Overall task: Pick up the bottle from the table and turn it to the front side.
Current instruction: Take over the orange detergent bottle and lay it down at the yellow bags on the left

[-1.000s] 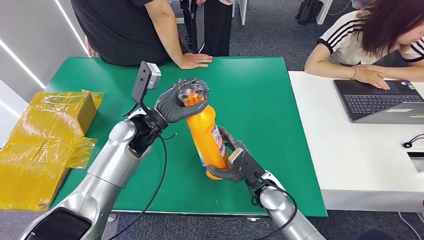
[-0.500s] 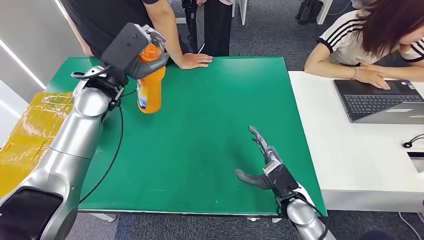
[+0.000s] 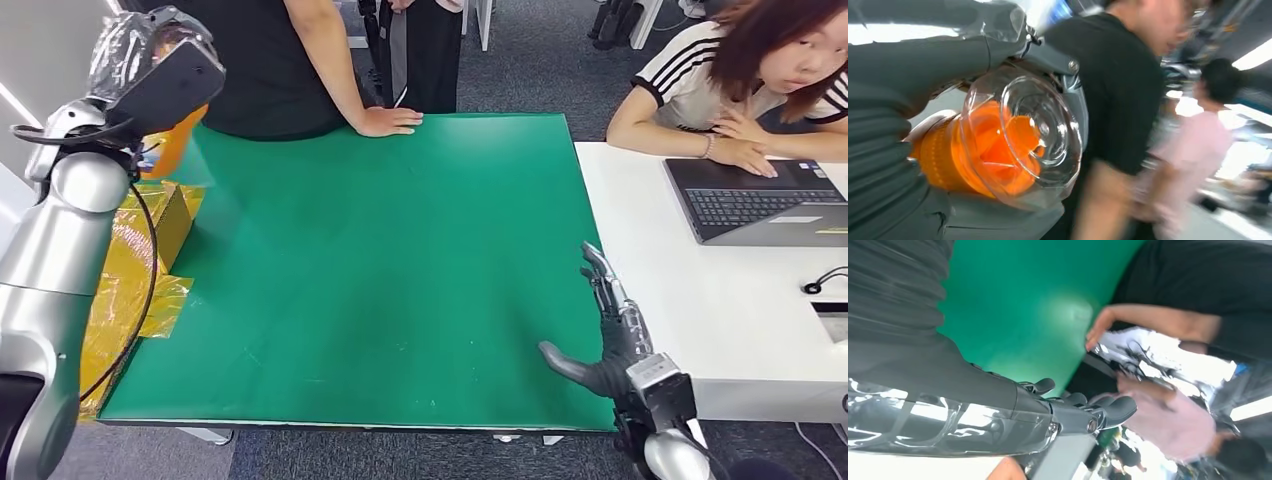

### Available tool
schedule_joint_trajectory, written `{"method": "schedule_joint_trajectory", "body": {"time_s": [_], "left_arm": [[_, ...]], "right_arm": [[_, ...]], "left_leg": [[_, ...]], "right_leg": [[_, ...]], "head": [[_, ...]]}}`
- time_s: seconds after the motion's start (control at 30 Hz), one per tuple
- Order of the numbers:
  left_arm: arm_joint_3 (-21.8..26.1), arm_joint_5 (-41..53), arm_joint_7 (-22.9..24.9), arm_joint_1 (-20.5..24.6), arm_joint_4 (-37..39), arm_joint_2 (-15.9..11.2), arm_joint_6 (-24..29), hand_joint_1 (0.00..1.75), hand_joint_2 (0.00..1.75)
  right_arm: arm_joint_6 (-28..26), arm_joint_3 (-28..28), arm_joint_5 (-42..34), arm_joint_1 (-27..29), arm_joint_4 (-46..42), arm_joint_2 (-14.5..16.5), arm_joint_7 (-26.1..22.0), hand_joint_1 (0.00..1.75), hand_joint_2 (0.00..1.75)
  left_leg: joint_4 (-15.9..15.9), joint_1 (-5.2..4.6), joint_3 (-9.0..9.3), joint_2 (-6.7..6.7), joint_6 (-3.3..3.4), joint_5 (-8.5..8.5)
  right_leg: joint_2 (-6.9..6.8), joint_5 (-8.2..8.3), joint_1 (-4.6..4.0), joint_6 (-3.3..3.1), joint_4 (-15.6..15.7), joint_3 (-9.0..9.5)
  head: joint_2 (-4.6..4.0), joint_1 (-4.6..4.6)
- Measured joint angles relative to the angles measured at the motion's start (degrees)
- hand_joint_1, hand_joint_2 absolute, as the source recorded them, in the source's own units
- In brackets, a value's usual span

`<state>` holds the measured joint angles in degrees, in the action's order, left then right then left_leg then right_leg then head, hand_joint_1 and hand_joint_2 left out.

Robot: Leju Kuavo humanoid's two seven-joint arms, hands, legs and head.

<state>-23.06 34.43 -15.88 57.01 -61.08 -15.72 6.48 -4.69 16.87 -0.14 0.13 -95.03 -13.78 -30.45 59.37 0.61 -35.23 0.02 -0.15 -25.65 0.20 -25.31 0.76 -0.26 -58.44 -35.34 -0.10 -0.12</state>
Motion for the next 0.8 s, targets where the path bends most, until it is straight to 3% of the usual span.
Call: {"method": "schedule_joint_trajectory", "body": {"time_s": [0.13,0.23,0.47,0.63,0.8], "left_arm": [[-2.2,7.4,-0.2,-2.6,-1.5,-6.4,3.4,1.75,1.75],[-3.1,8.2,-0.2,-4.2,-2.4,-9.1,3.8,1.75,1.75],[-4.7,12.5,1.3,-6.0,-4.0,-11.9,4.4,1.75,1.75],[-6.6,26.4,5.7,-14.1,-5.6,-14.1,5.9,1.75,1.75],[-7.6,28.9,6.5,-20.5,-6.5,-15.3,6.5,1.75,1.75]], "right_arm": [[-0.3,-2.6,-0.4,2.3,-3.7,-0.8,-0.3,0.00,1.75],[-0.3,-3.7,-0.4,3.1,-5.2,-1.0,-0.3,0.00,1.75],[-0.2,-5.0,-0.3,4.2,-7.0,-1.0,-0.4,0.00,1.75],[0.9,-7.7,0.8,8.0,-10.5,-1.0,-0.8,0.00,1.75],[1.8,-9.5,1.3,9.3,-12.5,-1.0,-0.5,0.00,1.75]], "left_leg": [[-0.1,0.02,0.05,0.04,-0.01,0.00],[-0.1,0.03,0.02,0.00,-0.01,0.00],[-0.1,-0.03,0.03,0.01,0.00,0.00],[-0.1,-0.06,0.05,0.06,-0.08,-0.08],[-0.1,0.01,0.02,0.10,-0.12,-0.11]], "right_leg": [[0.04,-0.02,-0.01,-0.02,0.0,-0.04],[-0.02,-0.04,-0.04,-0.04,0.0,-0.05],[-0.01,-0.02,0.01,-0.01,0.0,0.00],[0.05,-0.04,0.05,-0.02,0.0,-0.03],[0.11,-0.05,-0.01,-0.03,0.0,-0.09]], "head": [[0.00,-0.02],[0.01,-0.01],[0.01,0.01],[-0.01,-0.01],[0.01,0.00]]}}
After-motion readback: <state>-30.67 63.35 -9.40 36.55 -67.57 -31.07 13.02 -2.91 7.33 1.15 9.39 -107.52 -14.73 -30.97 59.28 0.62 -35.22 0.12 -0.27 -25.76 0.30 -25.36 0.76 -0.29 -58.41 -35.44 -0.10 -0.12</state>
